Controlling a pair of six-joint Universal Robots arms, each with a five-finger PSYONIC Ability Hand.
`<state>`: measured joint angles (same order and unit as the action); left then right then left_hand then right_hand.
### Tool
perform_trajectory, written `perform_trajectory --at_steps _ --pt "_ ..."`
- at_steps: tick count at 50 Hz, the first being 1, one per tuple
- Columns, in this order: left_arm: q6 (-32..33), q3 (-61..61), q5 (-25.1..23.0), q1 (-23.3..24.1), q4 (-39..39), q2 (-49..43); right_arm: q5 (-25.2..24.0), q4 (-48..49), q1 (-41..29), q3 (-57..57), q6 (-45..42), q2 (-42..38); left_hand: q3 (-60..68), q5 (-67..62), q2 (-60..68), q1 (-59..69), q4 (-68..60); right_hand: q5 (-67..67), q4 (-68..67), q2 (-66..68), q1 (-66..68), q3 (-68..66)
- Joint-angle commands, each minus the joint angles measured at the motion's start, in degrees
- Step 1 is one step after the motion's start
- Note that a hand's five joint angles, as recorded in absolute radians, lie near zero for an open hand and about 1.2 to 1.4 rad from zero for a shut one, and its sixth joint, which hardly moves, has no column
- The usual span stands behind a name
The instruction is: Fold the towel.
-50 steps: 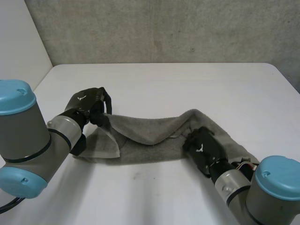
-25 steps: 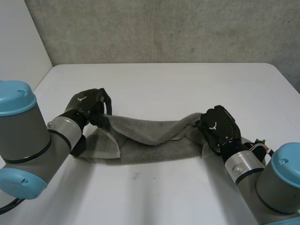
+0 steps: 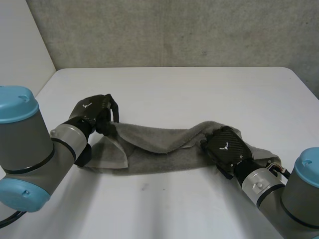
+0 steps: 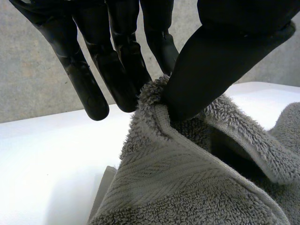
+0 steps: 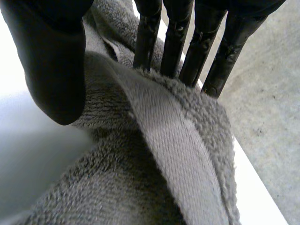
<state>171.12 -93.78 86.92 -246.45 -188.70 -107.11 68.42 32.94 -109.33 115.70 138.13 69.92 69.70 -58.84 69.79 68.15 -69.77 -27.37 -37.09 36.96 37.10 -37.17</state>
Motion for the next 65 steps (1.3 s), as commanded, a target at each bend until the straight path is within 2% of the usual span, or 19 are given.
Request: perform_trajectory --at_steps 1,2,4,6,11,17,21,23,24,30,35,41,47,53,55,57,58,60,65 --pt "0.0 -0.3 0.0 0.0 0.0 0.0 -1.0 3.4 0.0 0.9 -0.2 0.2 10.3 -11.2 10.2 11.8 -10.2 -10.0 -10.3 10.4 10.3 -10.2" --pt "0.0 -0.3 0.0 0.0 0.0 0.0 -1.0 3.5 0.0 0.9 -0.2 0.2 10.3 -11.2 10.2 11.8 -10.2 -10.1 -10.3 10.5 10.3 -10.3" --pt "0.1 -0.3 0.0 0.0 -0.1 0.0 -1.0 4.5 -0.3 0.6 -0.2 0.1 10.3 -11.2 10.2 11.8 -10.2 -38.0 -38.3 38.4 38.2 -38.2" --pt "0.1 -0.3 0.0 0.0 0.0 0.0 -1.1 4.8 0.0 0.2 -0.2 0.2 10.3 -11.2 10.2 11.8 -10.2 -42.6 -42.9 43.0 42.9 -42.8" --pt "0.2 0.3 0.0 0.0 0.6 0.1 -0.5 4.0 1.5 -1.0 1.5 1.8 10.3 -11.2 10.2 11.8 -10.2 -42.6 -42.9 43.0 42.9 -42.8" --pt "1.0 1.2 0.2 -0.4 3.1 2.0 0.9 -1.5 4.0 -4.3 13.3 14.2 10.3 -11.2 10.2 11.8 -10.2 -42.6 -42.9 43.0 42.9 -42.8" --pt "4.0 1.8 0.2 -1.0 6.2 5.1 2.2 -13.5 9.2 -11.4 25.1 20.7 10.3 -11.2 10.2 11.8 -10.2 -42.6 -42.9 43.0 42.9 -42.8" --pt "8.4 1.7 0.3 -2.0 9.7 7.0 1.9 -18.6 11.1 -13.6 25.9 21.7 10.3 -11.2 10.2 11.8 -10.2 -42.6 -42.9 43.0 42.9 -42.8" --pt "8.4 1.7 0.3 -2.0 9.8 7.0 1.6 -24.5 13.1 -16.2 25.5 22.1 10.3 -11.2 10.2 11.8 -10.2 -42.6 -42.9 43.0 42.9 -42.8" --pt "14.9 1.1 0.5 -3.3 16.7 7.8 1.4 -39.5 15.8 -22.8 20.0 21.7 10.3 -11.2 10.2 11.8 -10.2 -42.6 -42.9 43.0 42.9 -42.8" --pt "16.6 0.9 0.6 -2.9 21.6 7.7 1.9 -43.0 16.0 -23.6 14.1 19.1 10.3 -11.2 10.2 11.8 -10.2 -42.6 -42.9 43.0 42.9 -42.8" --pt "17.1 0.4 0.4 -2.2 23.4 4.8 2.2 -49.6 15.5 -24.1 5.8 9.7 10.3 -11.2 10.2 11.8 -10.2 -42.6 -42.9 43.0 42.9 -42.8" --pt "18.5 4.7 0.3 -1.8 22.1 -3.5 2.3 -47.9 14.4 -29.6 6.3 2.2 10.3 -11.2 10.2 11.8 -10.2 -42.6 -42.9 43.0 42.9 -42.8" --pt "20.1 18.3 0.3 -1.8 18.2 -9.6 4.4 -43.0 12.4 -40.6 8.6 -2.7 10.3 -11.2 10.2 11.8 -10.2 -42.6 -42.9 43.0 42.9 -42.8" --pt "20.1 23.4 0.2 -1.8 16.6 -10.2 6.8 -37.0 10.8 -50.6 12.4 -4.4 10.3 -11.2 10.2 11.8 -10.2 -42.6 -42.9 43.0 42.9 -42.8" --pt "19.3 35.4 0.4 -1.8 12.2 -11.0 7.3 -32.6 10.7 -55.8 14.6 -4.8 10.3 -11.2 10.2 11.8 -10.2 -42.6 -42.9 43.0 42.9 -42.8" --pt "19.3 35.4 0.4 -1.8 12.1 -11.0 7.3 -32.6 10.7 -55.9 14.6 -4.8 10.3 -11.2 10.2 11.8 -10.2 -42.6 -42.9 43.0 42.9 -42.8" --pt "18.6 45.7 0.6 -1.8 5.3 -10.7 8.3 -23.2 10.5 -62.9 19.3 -4.2 10.3 -11.2 10.2 11.8 -10.2 -42.6 -42.9 43.0 42.9 -42.8" --pt "15.0 52.5 1.0 -2.1 -5.2 -7.6 10.1 -9.4 10.7 -65.3 26.9 -0.9 10.3 -11.2 10.2 11.8 -10.2 -42.6 -42.9 43.0 42.9 -42.8"
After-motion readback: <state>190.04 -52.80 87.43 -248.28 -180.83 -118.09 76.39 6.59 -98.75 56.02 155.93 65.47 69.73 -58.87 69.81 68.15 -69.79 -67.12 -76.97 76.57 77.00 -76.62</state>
